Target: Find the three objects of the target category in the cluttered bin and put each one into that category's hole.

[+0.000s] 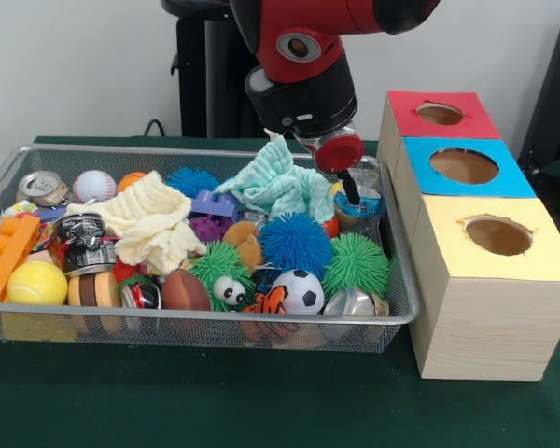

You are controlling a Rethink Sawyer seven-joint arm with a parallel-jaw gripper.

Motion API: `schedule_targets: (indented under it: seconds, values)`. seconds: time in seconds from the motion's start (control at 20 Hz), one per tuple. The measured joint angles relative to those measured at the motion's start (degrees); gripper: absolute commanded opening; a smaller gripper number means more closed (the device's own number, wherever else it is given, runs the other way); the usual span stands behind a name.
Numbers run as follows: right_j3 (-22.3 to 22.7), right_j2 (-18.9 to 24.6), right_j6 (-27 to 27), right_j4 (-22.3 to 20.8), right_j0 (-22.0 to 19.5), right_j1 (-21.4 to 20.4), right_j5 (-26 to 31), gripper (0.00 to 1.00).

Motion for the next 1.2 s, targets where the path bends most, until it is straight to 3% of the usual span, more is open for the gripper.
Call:
schedule_targets:
  seconds: [1.2]
  values:
    - [-0.01, 1.70, 0.00, -0.01, -0.42, 0.58, 0.01, 1.00]
